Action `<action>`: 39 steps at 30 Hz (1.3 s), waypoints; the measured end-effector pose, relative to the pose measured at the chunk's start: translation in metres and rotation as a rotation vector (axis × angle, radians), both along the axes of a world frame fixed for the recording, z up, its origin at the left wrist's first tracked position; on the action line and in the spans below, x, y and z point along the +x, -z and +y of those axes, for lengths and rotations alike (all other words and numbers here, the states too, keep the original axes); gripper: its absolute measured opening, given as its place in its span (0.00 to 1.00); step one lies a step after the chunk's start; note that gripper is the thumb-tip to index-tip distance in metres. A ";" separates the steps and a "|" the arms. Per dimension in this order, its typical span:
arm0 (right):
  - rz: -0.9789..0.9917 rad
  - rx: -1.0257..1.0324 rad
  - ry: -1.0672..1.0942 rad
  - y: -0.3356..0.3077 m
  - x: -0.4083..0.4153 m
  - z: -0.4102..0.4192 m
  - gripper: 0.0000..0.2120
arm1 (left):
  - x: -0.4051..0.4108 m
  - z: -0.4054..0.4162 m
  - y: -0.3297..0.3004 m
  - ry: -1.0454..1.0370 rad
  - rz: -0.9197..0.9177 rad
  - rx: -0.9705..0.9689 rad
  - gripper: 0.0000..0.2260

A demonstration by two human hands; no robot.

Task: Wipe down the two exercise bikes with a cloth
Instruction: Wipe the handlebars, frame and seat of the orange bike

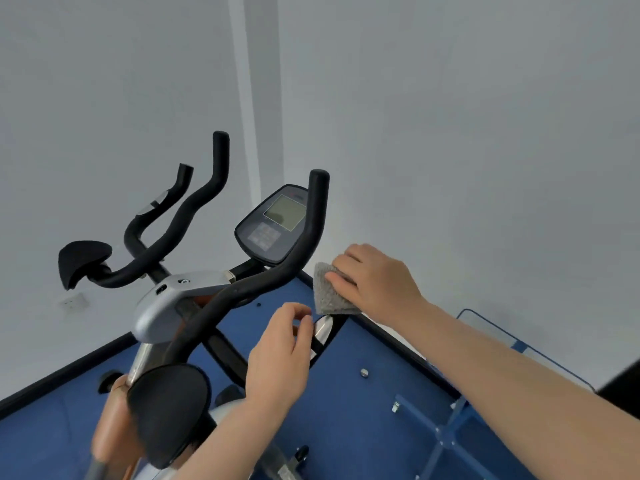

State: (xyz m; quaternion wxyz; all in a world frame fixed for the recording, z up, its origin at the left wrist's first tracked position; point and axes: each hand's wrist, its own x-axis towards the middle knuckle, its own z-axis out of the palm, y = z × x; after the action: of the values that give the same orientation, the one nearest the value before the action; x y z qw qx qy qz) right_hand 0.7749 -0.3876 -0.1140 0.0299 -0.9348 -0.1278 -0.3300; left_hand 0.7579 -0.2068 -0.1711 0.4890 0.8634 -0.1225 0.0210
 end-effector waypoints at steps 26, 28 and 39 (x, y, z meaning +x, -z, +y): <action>0.115 0.739 -0.069 0.012 0.004 0.013 0.12 | -0.008 -0.010 0.008 -0.152 -0.295 0.379 0.11; -0.020 1.109 0.028 0.025 -0.001 0.041 0.09 | -0.008 -0.009 0.007 -0.150 -0.293 0.372 0.12; 0.377 0.856 -0.342 -0.001 0.006 0.000 0.08 | -0.008 -0.009 0.008 -0.179 -0.300 0.363 0.13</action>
State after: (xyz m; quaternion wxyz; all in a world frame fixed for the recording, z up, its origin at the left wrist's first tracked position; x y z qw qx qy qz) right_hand 0.7805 -0.3872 -0.1130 0.4871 -0.8478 -0.1247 -0.1686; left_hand 0.7496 -0.2161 -0.1791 0.2984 0.9318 -0.1184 0.1696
